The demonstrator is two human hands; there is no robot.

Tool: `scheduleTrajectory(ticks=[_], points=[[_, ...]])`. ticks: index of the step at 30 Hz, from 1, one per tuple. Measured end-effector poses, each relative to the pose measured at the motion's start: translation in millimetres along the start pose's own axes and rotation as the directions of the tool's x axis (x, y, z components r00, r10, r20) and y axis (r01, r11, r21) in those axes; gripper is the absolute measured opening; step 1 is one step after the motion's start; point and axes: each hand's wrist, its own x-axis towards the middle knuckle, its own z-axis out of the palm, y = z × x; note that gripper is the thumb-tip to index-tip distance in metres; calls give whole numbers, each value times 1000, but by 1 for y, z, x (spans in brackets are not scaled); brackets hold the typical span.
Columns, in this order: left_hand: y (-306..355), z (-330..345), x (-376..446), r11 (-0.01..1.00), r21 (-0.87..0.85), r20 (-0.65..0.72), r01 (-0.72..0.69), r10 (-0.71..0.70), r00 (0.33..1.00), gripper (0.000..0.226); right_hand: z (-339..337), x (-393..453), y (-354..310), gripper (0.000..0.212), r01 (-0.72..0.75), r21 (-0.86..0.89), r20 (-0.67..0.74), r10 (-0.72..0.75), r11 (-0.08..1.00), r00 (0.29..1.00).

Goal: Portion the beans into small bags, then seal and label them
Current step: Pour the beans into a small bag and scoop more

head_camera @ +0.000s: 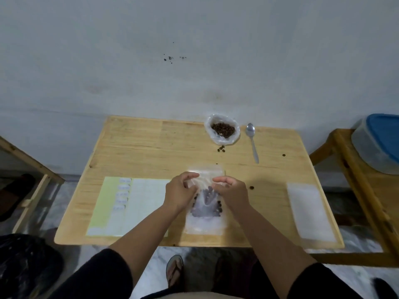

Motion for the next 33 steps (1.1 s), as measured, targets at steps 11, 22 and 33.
scheduleTrajectory(ticks=[11,22,33], points=[[-26,10,6,976,217,136,-7,-23,990,39,21,2,30,18,57,-415,-85,-102,908,991],[-10,19,-4,914,368,113,-171,139,984,49,2,-18,23,46,219,-745,65,-258,630,964],[64,100,-21,726,460,295,-512,419,859,57,-98,-40,28,60,215,-858,38,-360,466,932]])
